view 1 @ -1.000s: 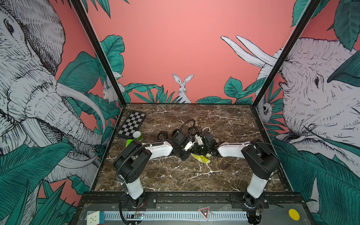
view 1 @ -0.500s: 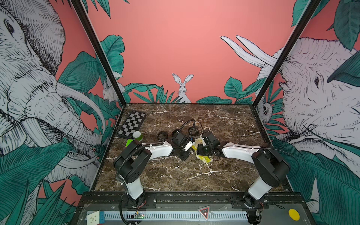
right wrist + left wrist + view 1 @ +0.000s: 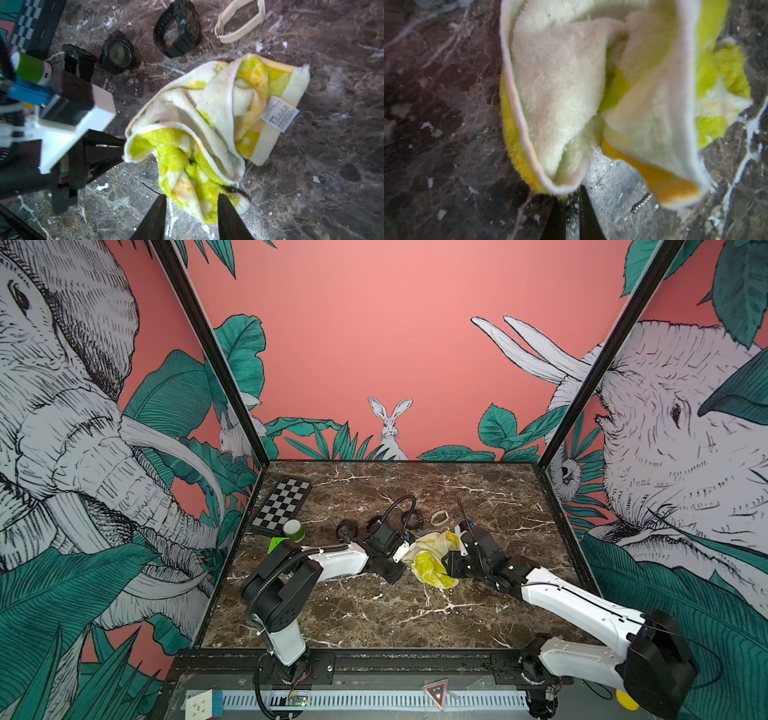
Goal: Wipe the watch dial
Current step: Wipe the dirt from the watch dial.
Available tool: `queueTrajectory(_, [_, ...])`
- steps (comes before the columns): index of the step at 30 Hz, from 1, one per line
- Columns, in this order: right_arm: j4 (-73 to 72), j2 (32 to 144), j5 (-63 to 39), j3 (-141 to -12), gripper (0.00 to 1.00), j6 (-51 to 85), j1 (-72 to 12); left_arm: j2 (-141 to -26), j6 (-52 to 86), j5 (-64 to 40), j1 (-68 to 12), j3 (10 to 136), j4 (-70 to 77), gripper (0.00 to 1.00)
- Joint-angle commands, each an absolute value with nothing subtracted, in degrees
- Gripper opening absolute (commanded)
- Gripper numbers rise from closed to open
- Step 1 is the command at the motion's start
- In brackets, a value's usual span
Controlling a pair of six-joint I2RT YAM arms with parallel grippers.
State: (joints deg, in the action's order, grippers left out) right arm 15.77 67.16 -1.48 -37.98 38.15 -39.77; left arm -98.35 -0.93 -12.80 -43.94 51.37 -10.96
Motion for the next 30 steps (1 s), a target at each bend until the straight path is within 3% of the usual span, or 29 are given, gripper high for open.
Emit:
queueTrajectory(1, [11.76,68.63,-4.37,-35.62,0.44,37.62,-41.41,-97.94,0.22,-12.0,-44.32,48.78,-17.23,0.02])
queueTrajectory(7, [3.26,74.61,-4.88,-35.47,0.44,36.5,-45.1,-97.1,0.83,-11.95,-44.32,48.05,-16.83,0.02])
queueTrajectory(14, [2.89,81.62,0.39,-38.9,0.45,35.34,-46.06,-96.97,1.18,-12.0,-44.3,47.54,-16.35,0.02])
queueTrajectory(19, [-0.65,88.4,-3.01,-40.69,0.42,36.66,-46.06,-97.39,1.41,-12.14,-44.3,47.56,-16.19,0.02])
queueTrajectory(21, [-3.32,89.79,-4.44,-40.19,0.3,37.79,-46.05,-97.3,1.41,-12.06,-44.3,47.47,-16.28,0.02])
queueTrajectory(22, [-4.04,89.62,-4.25,-39.57,0.18,38.47,-45.93,-97.25,1.36,-11.96,-44.34,47.41,-16.35,0.02])
queueTrajectory(24, [-4.66,87.06,-3.17,-37.82,0.03,39.08,-45.3,-97.15,1.41,-12.04,-44.3,47.21,-16.35,0.02])
queueTrajectory(30, [12.16,64.22,3.13,-35.1,0.0,35.3,-36.9,-97.21,1.39,-11.64,-44.3,47.2,-16.44,0.02])
